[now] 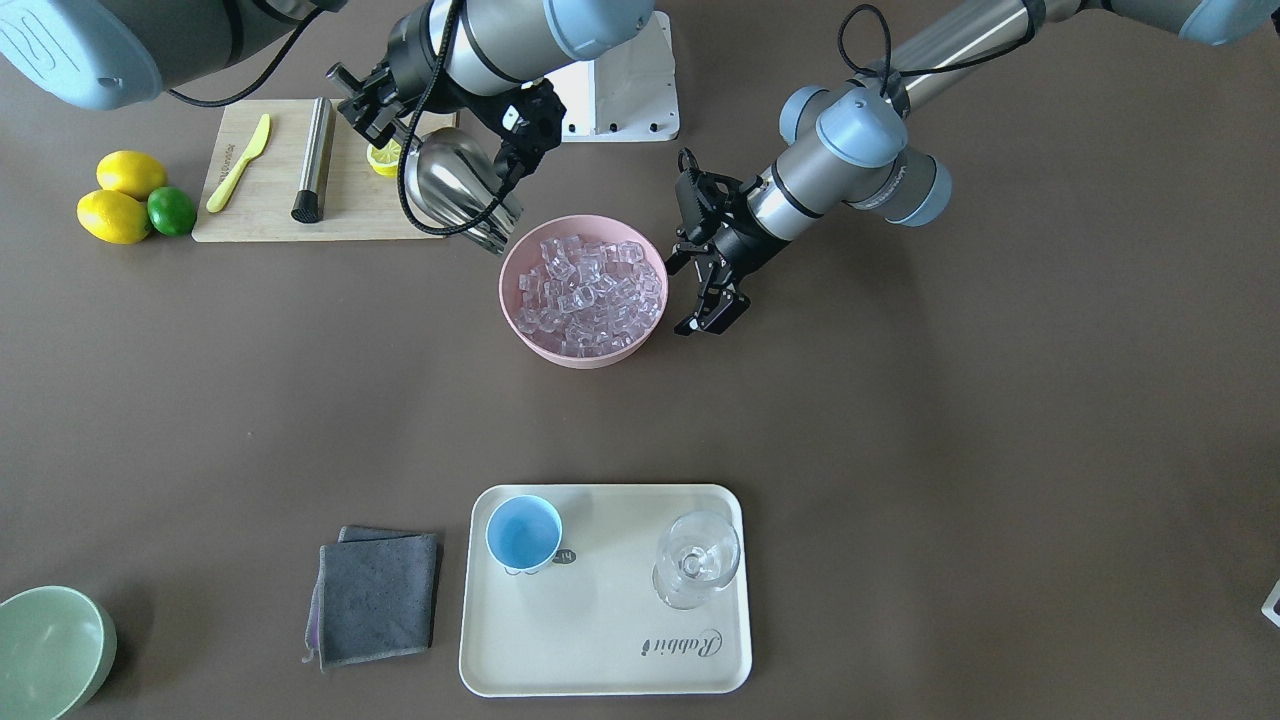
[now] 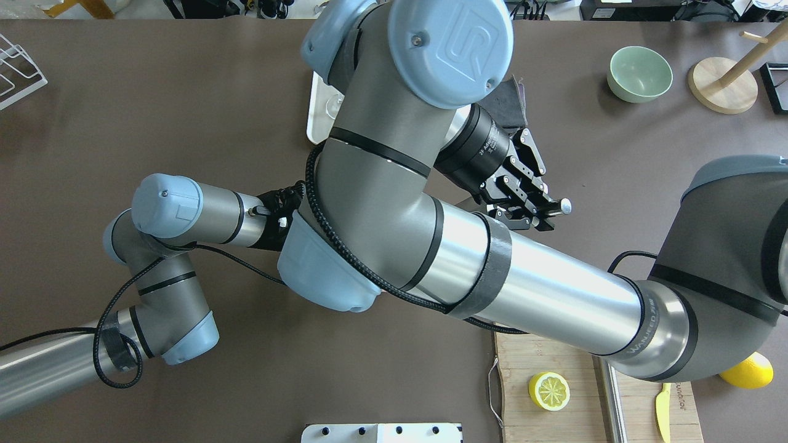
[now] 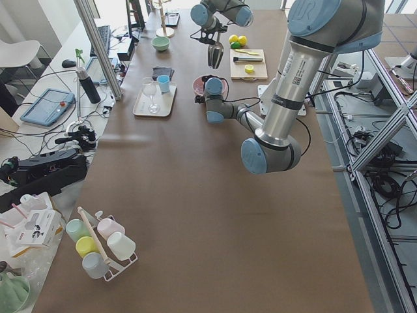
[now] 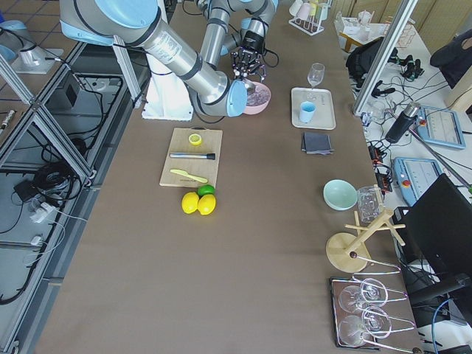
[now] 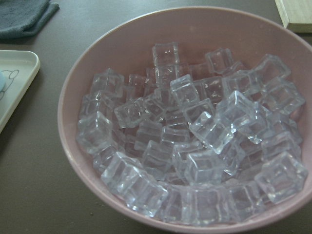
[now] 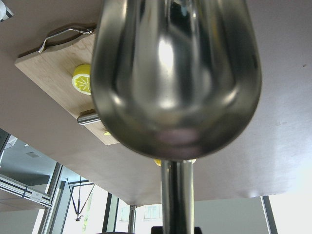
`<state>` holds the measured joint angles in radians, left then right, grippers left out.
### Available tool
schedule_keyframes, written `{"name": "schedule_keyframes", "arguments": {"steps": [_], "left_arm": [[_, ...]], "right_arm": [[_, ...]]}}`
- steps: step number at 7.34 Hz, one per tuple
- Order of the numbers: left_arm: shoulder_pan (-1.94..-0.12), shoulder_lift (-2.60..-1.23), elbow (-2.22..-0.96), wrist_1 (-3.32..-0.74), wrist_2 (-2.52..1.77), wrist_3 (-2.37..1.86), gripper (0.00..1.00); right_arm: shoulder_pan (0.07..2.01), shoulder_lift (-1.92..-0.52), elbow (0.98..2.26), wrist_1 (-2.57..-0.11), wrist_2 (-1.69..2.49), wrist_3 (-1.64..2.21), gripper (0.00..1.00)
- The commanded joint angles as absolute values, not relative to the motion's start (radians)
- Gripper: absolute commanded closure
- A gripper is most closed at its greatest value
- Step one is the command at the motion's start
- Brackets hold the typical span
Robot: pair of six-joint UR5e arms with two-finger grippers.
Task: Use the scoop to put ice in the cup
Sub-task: 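Swing the scoop with the right gripper over to the pink ice bowl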
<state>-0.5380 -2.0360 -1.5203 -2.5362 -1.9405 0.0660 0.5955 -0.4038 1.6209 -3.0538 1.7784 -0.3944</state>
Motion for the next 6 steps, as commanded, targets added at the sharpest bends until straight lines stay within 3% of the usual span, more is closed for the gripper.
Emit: {"name": "schedule_keyframes", "arguments": {"steps": [1,6], "left_arm": [[-0.538,-2.034,-1.514,-2.551,-1.94,0.066,0.02],[-0.538,-2.031,-1.514,-2.551,-1.94,0.066,0.02]], "right_arm": [[0.563,-0.328,1.469,-3.047,1.704,-0.408,1.0],[0.506,-0.321,1.381,-2.97,1.671,-0.403,1.0]]}}
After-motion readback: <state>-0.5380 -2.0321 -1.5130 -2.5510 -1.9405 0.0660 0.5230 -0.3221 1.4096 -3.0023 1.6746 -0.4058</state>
